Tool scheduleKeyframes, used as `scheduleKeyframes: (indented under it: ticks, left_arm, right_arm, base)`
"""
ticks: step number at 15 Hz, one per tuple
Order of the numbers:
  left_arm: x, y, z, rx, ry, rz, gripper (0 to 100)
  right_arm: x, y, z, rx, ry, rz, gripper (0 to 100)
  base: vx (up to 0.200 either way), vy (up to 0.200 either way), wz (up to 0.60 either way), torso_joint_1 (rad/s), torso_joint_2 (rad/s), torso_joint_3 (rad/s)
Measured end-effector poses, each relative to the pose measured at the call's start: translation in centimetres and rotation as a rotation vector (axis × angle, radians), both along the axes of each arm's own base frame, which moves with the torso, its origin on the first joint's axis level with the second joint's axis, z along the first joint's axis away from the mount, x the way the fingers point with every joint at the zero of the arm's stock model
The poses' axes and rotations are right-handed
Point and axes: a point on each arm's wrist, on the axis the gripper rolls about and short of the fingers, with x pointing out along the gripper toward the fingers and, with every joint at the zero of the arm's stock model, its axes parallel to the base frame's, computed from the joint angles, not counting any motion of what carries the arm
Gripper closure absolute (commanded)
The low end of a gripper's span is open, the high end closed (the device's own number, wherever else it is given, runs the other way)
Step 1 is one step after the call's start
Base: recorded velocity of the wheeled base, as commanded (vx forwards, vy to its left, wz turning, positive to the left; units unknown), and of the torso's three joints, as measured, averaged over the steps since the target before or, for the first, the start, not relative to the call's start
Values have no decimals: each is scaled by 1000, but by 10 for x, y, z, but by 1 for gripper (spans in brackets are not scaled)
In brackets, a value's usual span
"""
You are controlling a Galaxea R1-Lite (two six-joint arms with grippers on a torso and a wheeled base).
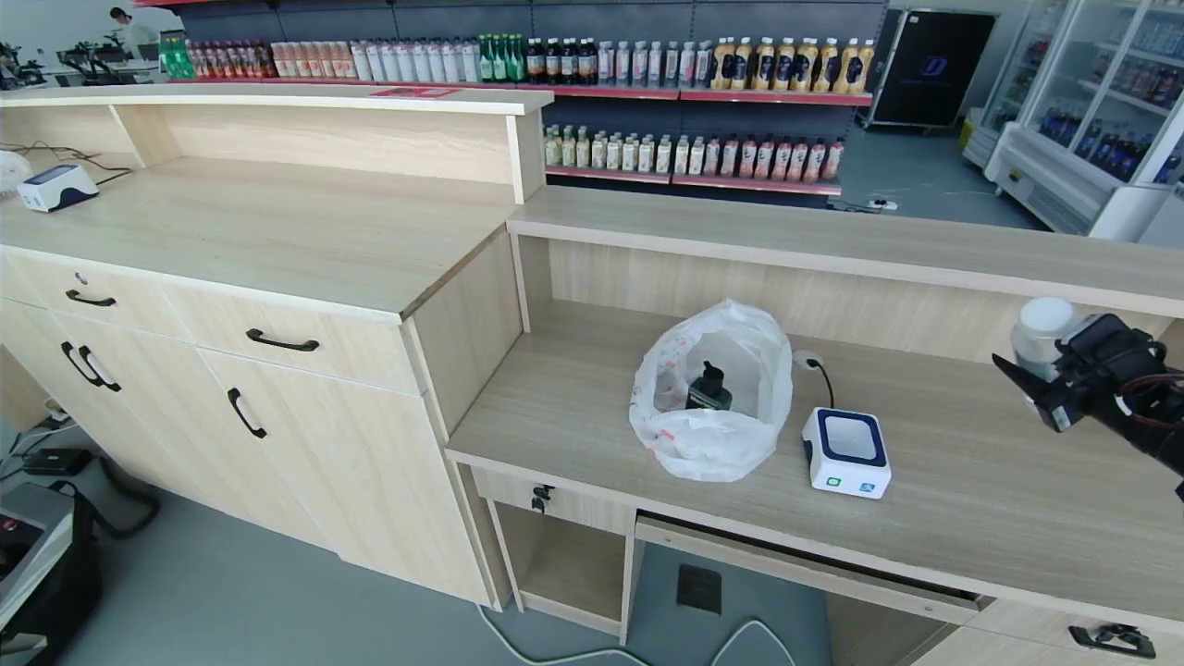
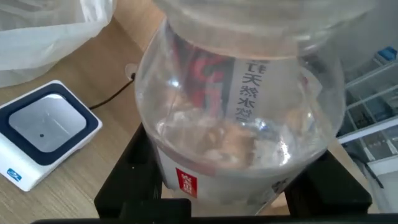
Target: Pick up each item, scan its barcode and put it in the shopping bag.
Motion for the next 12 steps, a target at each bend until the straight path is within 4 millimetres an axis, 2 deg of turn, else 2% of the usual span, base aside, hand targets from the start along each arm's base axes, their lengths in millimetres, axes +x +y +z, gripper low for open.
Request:
scheduleKeyframes:
  ticks: [7, 12]
  left_arm:
    - [0, 0, 0, 0, 0, 0, 0]
    - [0, 0, 0, 0, 0, 0, 0]
  right_arm:
    - [33, 11, -29, -11, -35, 203, 100]
    - [48, 18, -52, -79, -40, 381, 100]
  base:
    - [0, 0, 0, 0, 0, 0]
    - [0, 0, 0, 0, 0, 0]
